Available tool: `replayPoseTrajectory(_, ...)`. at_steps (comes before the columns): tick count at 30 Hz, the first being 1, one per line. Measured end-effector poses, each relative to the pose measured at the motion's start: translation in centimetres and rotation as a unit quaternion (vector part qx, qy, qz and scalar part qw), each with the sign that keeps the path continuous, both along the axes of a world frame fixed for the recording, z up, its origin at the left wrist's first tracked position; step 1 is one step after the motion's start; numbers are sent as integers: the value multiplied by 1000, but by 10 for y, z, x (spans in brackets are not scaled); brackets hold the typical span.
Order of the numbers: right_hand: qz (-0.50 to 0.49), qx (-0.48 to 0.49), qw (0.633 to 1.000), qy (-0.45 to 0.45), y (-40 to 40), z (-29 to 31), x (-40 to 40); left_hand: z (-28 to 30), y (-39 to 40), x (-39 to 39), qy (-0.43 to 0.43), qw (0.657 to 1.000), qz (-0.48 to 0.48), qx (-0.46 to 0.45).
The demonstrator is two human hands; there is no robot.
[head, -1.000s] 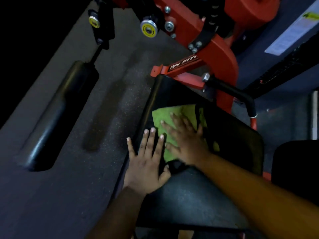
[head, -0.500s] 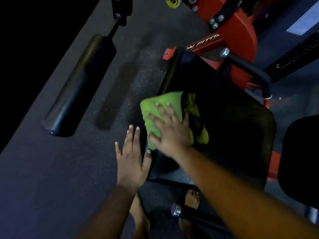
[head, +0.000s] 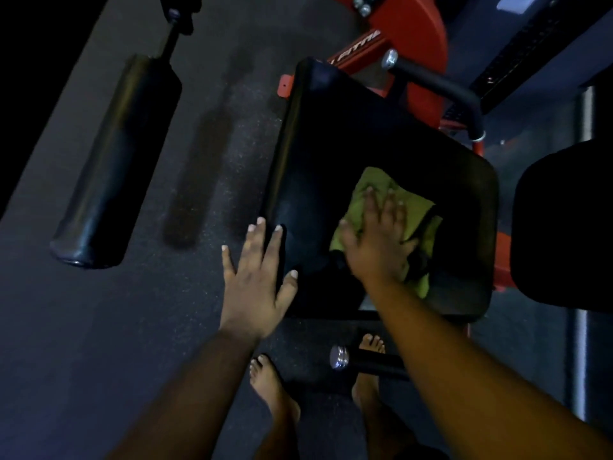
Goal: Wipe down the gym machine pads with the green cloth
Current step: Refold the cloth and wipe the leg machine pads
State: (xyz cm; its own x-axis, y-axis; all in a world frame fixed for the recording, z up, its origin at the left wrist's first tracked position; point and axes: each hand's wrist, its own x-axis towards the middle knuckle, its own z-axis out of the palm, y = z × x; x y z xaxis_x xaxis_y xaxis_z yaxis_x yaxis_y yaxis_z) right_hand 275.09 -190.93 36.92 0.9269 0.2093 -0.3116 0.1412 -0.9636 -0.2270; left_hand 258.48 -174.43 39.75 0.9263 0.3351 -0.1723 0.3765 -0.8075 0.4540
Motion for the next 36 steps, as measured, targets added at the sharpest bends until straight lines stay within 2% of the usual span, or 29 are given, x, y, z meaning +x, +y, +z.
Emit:
replayPoseTrajectory(1,33,-1,999,-9,11,3,-18,0,-2,4,-12,1000,2,3)
replayPoseTrajectory(3,167,27,985,-17,7,8,-56,1,-5,10,-28,1000,2,11)
replayPoseTrajectory(5,285,53,957,-7,-35,4,-71,1,-9,16,-17,998,-32,43)
replayPoseTrajectory(6,299,48,953,-1,-65,-1,-65,0,-13,20,-5,996,-65,66)
replayPoseTrajectory(8,220,0,975,17,-118,-15,-44,-2,-16,25,26,983,-131,124)
replayPoseTrajectory(10,28,-16,999,32,-145,-24,-24,-6,-19,32,46,971,-173,159)
replayPoseTrajectory(12,-98,-26,994,26,-125,-26,-23,-6,-20,36,53,972,-169,155)
replayPoseTrajectory(13,-117,-25,993,22,-102,-23,-30,-6,-20,35,45,974,-162,149)
replayPoseTrajectory(15,-58,0,998,9,-52,-11,-59,-4,-20,32,19,978,-154,137)
replayPoseTrajectory(17,69,40,997,-11,-25,1,-91,-3,-18,30,2,979,-158,129)
replayPoseTrajectory(19,174,71,982,-22,-34,3,-92,-5,-15,31,7,976,-167,140)
replayPoseTrajectory(21,229,41,972,-29,-77,-5,-74,-6,-19,33,32,968,-187,163)
replayPoseTrajectory(23,182,-24,983,-21,-131,-18,-54,-7,-23,36,44,965,-189,179)
replayPoseTrajectory(25,58,-49,997,28,-174,-25,-41,-7,-26,37,51,964,-188,180)
replayPoseTrajectory(28,-59,-42,996,55,-151,-19,-50,-6,-23,38,48,969,-173,171)
replayPoseTrajectory(30,-33,-26,998,53,-106,-5,-76,-4,-21,35,23,978,-152,139)
replayPoseTrajectory(32,55,-12,998,38,-73,4,-101,-3,-18,31,-16,988,-118,100)
replayPoseTrajectory(36,183,42,982,29,-66,1,-72,-7,-13,22,-63,995,-47,57)
